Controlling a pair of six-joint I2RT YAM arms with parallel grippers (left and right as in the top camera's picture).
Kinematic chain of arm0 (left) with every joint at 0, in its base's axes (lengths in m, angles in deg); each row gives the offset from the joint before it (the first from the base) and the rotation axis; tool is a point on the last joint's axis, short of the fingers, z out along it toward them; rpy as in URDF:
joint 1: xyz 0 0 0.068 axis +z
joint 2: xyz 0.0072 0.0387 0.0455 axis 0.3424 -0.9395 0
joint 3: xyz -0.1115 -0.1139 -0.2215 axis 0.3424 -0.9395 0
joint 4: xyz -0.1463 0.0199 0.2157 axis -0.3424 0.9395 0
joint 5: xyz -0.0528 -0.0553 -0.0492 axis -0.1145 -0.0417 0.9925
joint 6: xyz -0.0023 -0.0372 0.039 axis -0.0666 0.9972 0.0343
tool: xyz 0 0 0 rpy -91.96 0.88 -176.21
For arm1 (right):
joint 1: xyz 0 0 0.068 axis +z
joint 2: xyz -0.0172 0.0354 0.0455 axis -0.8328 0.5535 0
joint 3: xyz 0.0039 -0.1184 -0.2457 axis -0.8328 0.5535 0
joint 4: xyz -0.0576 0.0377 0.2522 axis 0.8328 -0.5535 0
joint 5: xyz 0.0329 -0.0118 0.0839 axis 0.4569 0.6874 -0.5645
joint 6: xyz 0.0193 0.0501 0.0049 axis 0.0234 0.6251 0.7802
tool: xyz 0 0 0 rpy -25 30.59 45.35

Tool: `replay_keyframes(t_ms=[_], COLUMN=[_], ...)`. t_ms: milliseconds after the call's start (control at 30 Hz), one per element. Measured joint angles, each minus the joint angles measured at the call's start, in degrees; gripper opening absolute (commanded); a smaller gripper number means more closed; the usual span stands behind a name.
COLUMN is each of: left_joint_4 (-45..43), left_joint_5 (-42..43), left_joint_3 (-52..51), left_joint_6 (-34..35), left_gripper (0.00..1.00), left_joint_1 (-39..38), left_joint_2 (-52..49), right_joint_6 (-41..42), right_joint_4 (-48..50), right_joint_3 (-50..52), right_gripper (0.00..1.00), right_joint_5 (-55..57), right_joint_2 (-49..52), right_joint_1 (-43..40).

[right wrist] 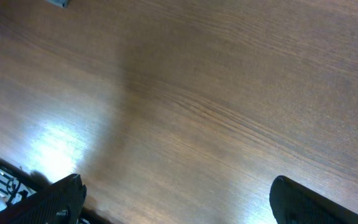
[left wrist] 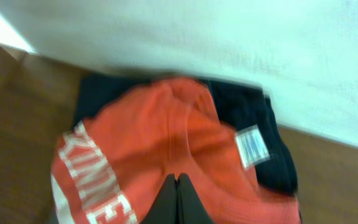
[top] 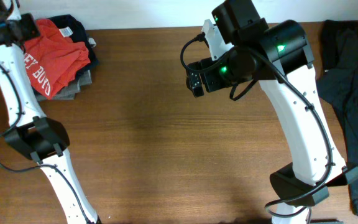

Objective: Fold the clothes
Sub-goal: 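Lower the shirt onto the stack and press it flat with the left gripper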

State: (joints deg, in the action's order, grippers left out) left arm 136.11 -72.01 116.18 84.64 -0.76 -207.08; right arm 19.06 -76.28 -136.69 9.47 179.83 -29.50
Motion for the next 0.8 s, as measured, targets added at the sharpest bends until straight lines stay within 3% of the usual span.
replay_keyframes(t_ms=[333,533,800], left_joint_4=[-10.29,-11.34,-10.08], left_joint_5=[-5.27,-8.35,-9.66], left_joint_3=[0.55,0.55,2.19], left_joint_6=[0.87,0.90,0.90], left_gripper=[0.01,0.01,0.01], left_joint_1=[-1.49,-1.46,-1.99], left_joint_2=[-10.14,-18.25,-18.69], right_joint_6=[-0.02,-0.02,-0.02], right_joint_4=[0.02,0.00,0.02], right_joint_3=[0.00,0.00,0.00], right_gripper=[0.99,0.99,0.99], right_joint_5=[0.00,0.00,0.02], right_joint_2=[0.00,0.00,0.00], right_joint_1=[0.00,0.00,0.00])
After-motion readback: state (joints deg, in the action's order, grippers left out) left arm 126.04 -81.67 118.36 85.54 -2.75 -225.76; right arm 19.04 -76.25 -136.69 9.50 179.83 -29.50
